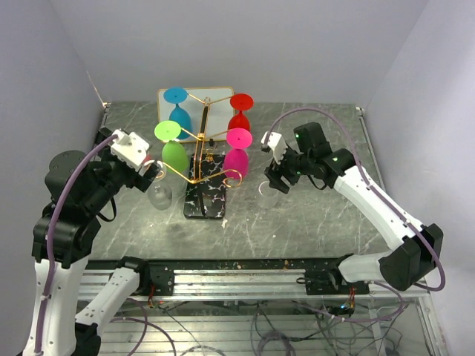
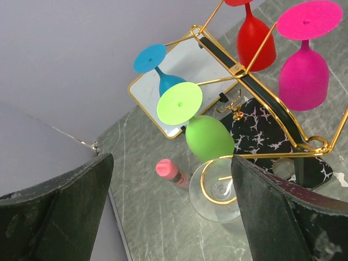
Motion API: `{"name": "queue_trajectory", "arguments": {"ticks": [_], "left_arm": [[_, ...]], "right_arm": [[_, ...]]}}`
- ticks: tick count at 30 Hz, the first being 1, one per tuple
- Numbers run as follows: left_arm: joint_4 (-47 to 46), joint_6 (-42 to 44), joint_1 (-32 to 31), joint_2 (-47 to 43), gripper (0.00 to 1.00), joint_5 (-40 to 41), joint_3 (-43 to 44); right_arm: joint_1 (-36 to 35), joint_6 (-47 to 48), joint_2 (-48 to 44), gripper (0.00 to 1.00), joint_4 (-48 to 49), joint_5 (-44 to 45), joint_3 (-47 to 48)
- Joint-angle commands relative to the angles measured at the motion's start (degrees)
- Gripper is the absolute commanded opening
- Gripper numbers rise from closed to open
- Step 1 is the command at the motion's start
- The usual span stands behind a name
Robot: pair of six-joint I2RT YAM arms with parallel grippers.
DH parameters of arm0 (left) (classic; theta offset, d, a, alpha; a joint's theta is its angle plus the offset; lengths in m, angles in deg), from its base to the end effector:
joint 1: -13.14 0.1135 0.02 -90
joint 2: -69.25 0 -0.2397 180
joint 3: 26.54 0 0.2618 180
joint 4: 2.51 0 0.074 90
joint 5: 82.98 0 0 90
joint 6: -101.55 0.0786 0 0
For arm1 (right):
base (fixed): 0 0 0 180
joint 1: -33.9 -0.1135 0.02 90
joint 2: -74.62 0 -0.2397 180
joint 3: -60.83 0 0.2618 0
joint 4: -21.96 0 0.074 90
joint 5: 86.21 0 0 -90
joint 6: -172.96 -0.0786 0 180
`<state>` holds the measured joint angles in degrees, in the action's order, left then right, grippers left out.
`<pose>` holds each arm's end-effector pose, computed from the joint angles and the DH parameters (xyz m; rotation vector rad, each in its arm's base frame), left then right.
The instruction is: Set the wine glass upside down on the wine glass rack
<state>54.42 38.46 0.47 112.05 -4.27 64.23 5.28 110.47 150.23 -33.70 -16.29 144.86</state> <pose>0.1612 -0.0520 0.4473 0.7182 1.5674 0.0135 0.2678 0.1769 0.2755 -1.2582 2.0112 0.4280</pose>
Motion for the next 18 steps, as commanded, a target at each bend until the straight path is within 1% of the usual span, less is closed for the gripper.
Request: {"name": "queue_trajectory", "arguments": {"ticks": [1,4,9,15,18], "left_arm": [[-1.9,-0.9,1.1,-1.8,1.0,1.5,-1.7],[-1.6,0.1,1.2,-2.0,0.99,1.8,-2.2],[-0.9,1.3,1.2,-1.9,1.0,1.7,-2.5],[-0.8,2.1,1.2,-1.8,1.0,1.0,-3.4],[-0.5,3.4,1.2,-1.5,1.0,0.7,-4.0]], "right_arm": [[-3.2,-0.7,1.4,0.68,-2.6,4.8,1.9],[-4.3,-0.7,2.8,0.61,-3.6,5.9,2.3],[-5.2,-0.6,4.3,0.46,-4.1,7.7,2.6],[-5.6,-0.4,4.7,0.31,-4.3,8.4,2.4],[-5.6,-0.6,4.7,0.22,-4.4,10.6,2.4]]}}
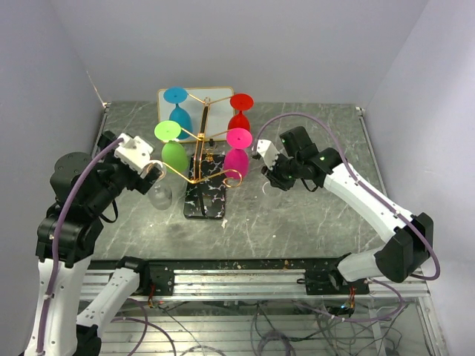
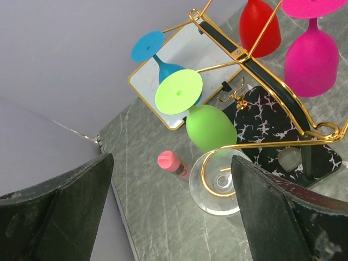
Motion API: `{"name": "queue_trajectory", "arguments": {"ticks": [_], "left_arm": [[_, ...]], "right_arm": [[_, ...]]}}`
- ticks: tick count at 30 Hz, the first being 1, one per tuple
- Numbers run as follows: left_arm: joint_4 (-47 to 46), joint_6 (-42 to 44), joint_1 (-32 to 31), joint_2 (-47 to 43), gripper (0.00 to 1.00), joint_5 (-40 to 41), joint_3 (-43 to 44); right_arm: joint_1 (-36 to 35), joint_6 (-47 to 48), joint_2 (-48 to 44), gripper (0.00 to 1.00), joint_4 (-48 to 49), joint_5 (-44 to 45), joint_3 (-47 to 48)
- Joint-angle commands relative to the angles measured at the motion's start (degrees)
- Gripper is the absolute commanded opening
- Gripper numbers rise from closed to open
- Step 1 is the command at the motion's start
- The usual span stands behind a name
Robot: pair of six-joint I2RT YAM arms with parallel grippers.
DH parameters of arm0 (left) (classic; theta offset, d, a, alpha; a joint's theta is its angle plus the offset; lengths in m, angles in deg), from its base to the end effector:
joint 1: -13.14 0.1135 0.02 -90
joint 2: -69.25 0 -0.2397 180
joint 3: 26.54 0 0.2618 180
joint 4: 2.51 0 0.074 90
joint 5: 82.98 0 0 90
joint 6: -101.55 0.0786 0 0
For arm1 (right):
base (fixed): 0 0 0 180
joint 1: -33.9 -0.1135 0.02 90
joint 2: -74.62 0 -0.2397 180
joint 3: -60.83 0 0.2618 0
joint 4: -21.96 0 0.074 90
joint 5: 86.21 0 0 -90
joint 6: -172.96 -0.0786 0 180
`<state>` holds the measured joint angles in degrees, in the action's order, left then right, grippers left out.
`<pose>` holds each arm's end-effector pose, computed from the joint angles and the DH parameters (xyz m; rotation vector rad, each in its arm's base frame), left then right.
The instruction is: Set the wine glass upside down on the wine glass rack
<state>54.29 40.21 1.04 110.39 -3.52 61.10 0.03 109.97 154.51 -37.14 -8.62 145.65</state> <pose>0.1618 -0.0494 0.4341 0.7326 1.5868 0.0504 0.2621 0.1963 0.2497 -1.3488 2.1211 0.3212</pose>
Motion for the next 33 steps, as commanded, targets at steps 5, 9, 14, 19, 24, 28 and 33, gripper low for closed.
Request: {"name": "queue_trajectory", "arguments": {"ticks": [5,9,14,19,24,28,33], "left_arm": [[0.0,2.2,0.6,1.1,1.0,-0.7,-1.0],[-0.1,2.2,0.6,2.3,1.0,-0.9,-0.5],[-0.3,-0.2,0.6,3.4,1.0,-2.6,0.4],[0.0,-2.3,0.6,4.3,1.0,-4.1,1.2],[-0.3,-5.4,0.6,6.1,1.0,-4.2,4.4],[0.9,-8.7,0.6,8.9,1.0,-4.1,8.2],[3.7,-11.7,0.6,12.8,1.0,-3.2,13.6]], "right_arm": [[-0.4,0.1,-1.1,0.07,-0.3,6.9,0.8],[-0.2,0.7,-3.7,0.0,0.9,11.2,0.3],[1.6,2.3,-6.9,0.0,2.9,14.5,0.8],[8.9,4.4,-9.6,0.0,5.2,14.7,4.3],[17.2,5.4,-10.8,0.0,10.3,14.4,9.4],[18.2,4.6,-10.5,0.0,12.2,14.4,14.7],[18.2,1.7,-8.5,0.0,12.8,12.8,22.1]]}}
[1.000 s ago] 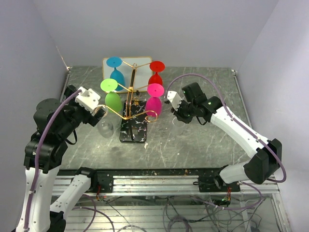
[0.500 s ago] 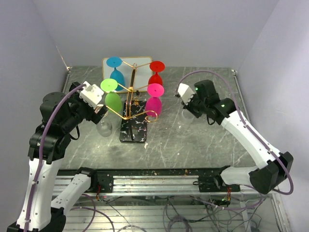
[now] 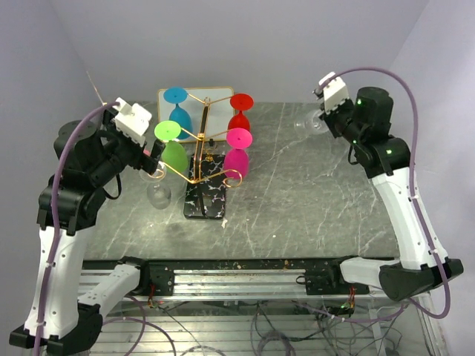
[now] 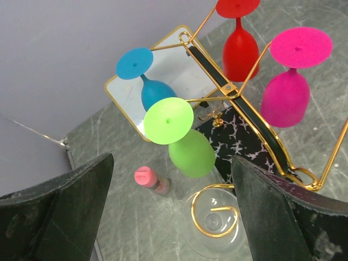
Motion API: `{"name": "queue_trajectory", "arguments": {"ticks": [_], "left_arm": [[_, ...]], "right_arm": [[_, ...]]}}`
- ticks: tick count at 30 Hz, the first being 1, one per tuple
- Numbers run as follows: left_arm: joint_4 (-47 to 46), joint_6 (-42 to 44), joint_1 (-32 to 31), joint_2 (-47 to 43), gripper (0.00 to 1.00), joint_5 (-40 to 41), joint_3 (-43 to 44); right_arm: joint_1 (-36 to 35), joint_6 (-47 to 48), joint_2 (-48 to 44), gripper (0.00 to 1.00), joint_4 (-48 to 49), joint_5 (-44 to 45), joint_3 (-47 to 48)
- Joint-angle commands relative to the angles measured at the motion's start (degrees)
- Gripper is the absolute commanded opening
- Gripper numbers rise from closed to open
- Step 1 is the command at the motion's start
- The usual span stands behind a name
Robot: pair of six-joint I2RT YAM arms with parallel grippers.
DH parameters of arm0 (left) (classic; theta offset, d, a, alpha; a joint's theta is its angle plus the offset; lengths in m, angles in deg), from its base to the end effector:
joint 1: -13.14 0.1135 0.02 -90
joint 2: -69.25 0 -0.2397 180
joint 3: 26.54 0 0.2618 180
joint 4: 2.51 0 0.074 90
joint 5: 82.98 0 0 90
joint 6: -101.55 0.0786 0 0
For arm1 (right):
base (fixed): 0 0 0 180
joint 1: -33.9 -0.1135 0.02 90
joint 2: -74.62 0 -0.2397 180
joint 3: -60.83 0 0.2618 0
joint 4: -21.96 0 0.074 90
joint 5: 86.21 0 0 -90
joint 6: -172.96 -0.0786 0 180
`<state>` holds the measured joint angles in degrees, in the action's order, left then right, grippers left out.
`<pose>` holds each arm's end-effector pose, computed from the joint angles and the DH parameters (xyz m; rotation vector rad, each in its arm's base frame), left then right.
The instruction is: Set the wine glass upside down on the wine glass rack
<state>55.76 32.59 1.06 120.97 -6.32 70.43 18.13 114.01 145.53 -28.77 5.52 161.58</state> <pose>0.1941 -0.0601 0.4537 0.6679 1.6638 -0.0972 0.3002 0.0823 0.4159 -0.7525 1.7889 -0.2067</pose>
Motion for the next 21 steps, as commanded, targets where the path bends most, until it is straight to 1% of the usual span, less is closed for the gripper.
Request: {"name": "queue_trajectory", "arguments": {"ticks": [1,7,13,21], "left_arm": [[2.7,-4.6,0.6,2.9,1.0,-0.3,5.3],[5.0,-7.1,0.6,6.2,1.0,-0.4,10.6],[5.2,-10.0,0.6,8.1,0.98,-0.8,14.8],[1.3,-15.0,0.6,8.8,0.93,-2.0,18.0]], "right_arm": [[0.1,-3.1,0.9,0.0,4.4,-1.7,7.7],[0.0,-7.5,4.2,0.0,3.7,-7.4,16.0],[-0.5,-12.4,6.2,0.0,4.9,-13.5,22.1],[-2.4,-19.6,7.1,0.0,8.9,-20.5,24.4]]}}
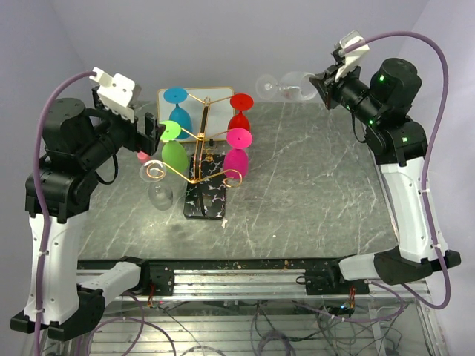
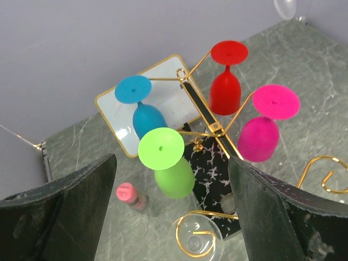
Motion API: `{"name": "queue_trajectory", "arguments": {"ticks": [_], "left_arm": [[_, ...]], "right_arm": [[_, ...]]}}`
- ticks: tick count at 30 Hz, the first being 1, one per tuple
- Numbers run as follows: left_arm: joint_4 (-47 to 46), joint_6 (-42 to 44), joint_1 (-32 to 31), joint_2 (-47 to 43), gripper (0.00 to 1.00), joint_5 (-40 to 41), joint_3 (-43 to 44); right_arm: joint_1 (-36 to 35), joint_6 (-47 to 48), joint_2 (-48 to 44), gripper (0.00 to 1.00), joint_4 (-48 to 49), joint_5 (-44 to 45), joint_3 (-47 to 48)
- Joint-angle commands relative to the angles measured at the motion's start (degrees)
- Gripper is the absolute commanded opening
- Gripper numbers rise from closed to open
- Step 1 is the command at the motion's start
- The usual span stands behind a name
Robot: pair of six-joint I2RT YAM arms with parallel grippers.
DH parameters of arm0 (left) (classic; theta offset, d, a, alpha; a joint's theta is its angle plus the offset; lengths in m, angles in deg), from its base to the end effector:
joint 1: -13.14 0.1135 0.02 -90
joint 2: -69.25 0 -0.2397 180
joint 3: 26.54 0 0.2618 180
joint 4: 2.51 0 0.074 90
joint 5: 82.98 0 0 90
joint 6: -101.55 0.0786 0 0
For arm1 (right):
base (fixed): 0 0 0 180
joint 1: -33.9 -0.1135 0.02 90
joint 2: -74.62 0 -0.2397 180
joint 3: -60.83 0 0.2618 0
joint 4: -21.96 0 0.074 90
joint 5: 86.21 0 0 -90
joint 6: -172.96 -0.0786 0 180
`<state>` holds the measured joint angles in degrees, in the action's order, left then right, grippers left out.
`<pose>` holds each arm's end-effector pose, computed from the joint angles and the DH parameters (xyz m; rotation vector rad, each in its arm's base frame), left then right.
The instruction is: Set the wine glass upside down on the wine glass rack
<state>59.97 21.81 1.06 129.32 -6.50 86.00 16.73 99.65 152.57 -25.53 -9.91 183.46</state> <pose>0.1996 -0.0615 0.5027 0.5061 1.6711 -0.2291 0.2871 0.1082 0.5246 -0.6456 1.4881 0.2000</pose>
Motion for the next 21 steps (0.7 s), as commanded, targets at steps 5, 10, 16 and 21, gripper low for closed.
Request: {"name": "queue_trajectory", "arguments": {"ticks": [5,10,16,21], "left_arm": [[-6.3,-8.7,0.6,0.8,0.91,-3.1,3.2],[-8.6,-12.5,0.6,1.2,0.89,-5.5,3.0],[-13.7,-18.7,0.6,-1.2,0.87,-8.9,-3.2],[-18.8,-22.7,0.6,-2.1,0.86,-9.7,-7.7]], "right_arm": [[-2.4,-7.9,1.6,0.0,6.2,-9.2,5.2],[-5.8,-9.4,3.3,0.0,6.4,-11.7,7.6],[-10.1,-10.0,5.4,0.0,6.1,-12.9,8.5],[-10.9,-11.8,7.7,0.0,6.2,-14.6,10.4]]}}
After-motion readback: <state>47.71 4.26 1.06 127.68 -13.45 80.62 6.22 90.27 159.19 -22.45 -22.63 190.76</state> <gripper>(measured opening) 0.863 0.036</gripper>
